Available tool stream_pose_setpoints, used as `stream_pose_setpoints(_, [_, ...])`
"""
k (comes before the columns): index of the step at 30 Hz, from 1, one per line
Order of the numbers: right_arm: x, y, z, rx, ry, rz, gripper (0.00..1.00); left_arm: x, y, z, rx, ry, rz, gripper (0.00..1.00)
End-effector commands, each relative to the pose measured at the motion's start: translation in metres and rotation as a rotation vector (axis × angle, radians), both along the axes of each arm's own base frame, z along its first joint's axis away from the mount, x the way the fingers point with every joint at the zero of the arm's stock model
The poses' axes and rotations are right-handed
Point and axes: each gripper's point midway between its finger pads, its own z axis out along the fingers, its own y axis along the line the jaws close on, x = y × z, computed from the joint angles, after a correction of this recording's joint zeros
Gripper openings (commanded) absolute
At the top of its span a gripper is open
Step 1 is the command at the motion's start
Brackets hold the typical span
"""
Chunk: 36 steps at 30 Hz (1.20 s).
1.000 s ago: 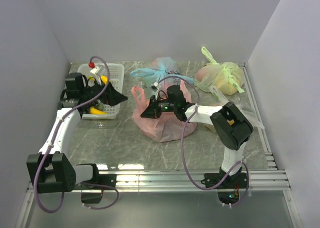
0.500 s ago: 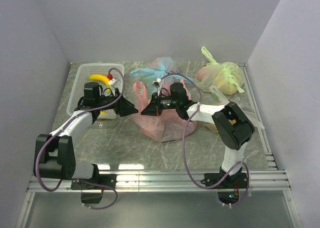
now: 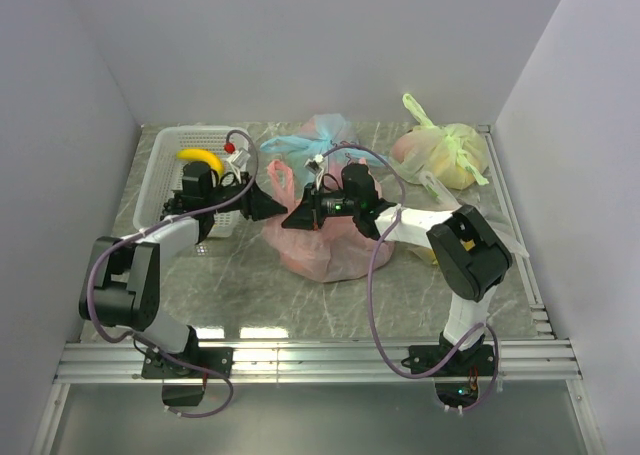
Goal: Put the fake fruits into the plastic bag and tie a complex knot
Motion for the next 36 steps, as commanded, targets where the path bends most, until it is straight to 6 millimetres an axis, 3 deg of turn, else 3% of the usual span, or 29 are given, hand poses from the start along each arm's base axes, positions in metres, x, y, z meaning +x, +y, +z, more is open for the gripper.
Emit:
stream_pose_setpoints(1, [0.001, 0.0, 0.035, 0.071, -0.074, 0.018, 0.0, 0.004, -0.011, 0.03, -0.064, -0.088, -0.048, 0.53])
stream_pose_setpoints(2, [0.002, -0.001, 0.036, 0.072, -0.076, 0.017, 0.0, 0.004, -0.012, 0.031, -0.071, -0.084, -0.05, 0.41])
stream_pose_setpoints(4, [0.002, -0.001, 0.032, 0.063, -0.067, 0.017, 0.0, 0.001, -0.016, 0.035, -0.092, -0.086, -0.075, 0.31])
stream_pose_setpoints(8, [0.009, -0.005, 0.031, 0.047, -0.053, -0.005, 0.04, -0.002, -0.019, 0.037, -0.083, -0.071, -0.103, 0.0])
stream_pose_setpoints(9, [0.012, -0.007, 0.032, 0.041, -0.054, -0.012, 0.21, -0.003, -0.018, 0.037, -0.074, -0.07, -0.104, 0.0])
stream_pose_setpoints(10, [0.016, -0.014, 0.034, 0.018, -0.063, -0.023, 0.29, -0.006, -0.016, 0.027, -0.046, -0.045, -0.116, 0.0])
stream_pose_setpoints(12, [0.023, -0.023, 0.038, -0.016, -0.088, -0.057, 0.42, -0.005, -0.015, 0.028, -0.024, -0.049, -0.126, 0.01])
stream_pose_setpoints(18, [0.029, -0.077, 0.084, -0.135, -0.236, -0.138, 0.53, -0.006, -0.009, 0.017, 0.037, -0.038, -0.127, 0.01])
stream_pose_setpoints(19, [0.024, -0.091, 0.095, -0.147, -0.235, -0.155, 0.54, -0.004, -0.009, 0.017, 0.048, -0.056, -0.129, 0.0])
stream_pose_setpoints(20, [0.033, -0.111, 0.1, -0.156, -0.226, -0.21, 0.58, -0.004, -0.009, 0.018, 0.052, -0.05, -0.131, 0.01])
stream_pose_setpoints(22, [0.031, -0.136, 0.104, -0.193, -0.2, -0.276, 0.61, -0.002, -0.009, 0.017, 0.06, -0.06, -0.134, 0.01])
stream_pose_setpoints(24, [0.043, -0.168, 0.099, -0.227, -0.172, -0.378, 0.65, 0.0, -0.009, 0.018, 0.061, -0.067, -0.135, 0.01])
stream_pose_setpoints(27, [0.053, -0.207, 0.071, -0.295, -0.077, -0.497, 0.66, 0.004, -0.009, 0.019, 0.062, -0.072, -0.13, 0.01])
stream_pose_setpoints(30, [0.063, -0.228, 0.04, -0.361, 0.003, -0.551, 0.66, 0.009, -0.009, 0.021, 0.064, -0.079, -0.13, 0.01])
stream_pose_setpoints(36, [0.084, -0.232, 0.005, -0.403, 0.015, -0.552, 0.66, 0.011, -0.01, 0.022, 0.079, -0.089, -0.143, 0.01])
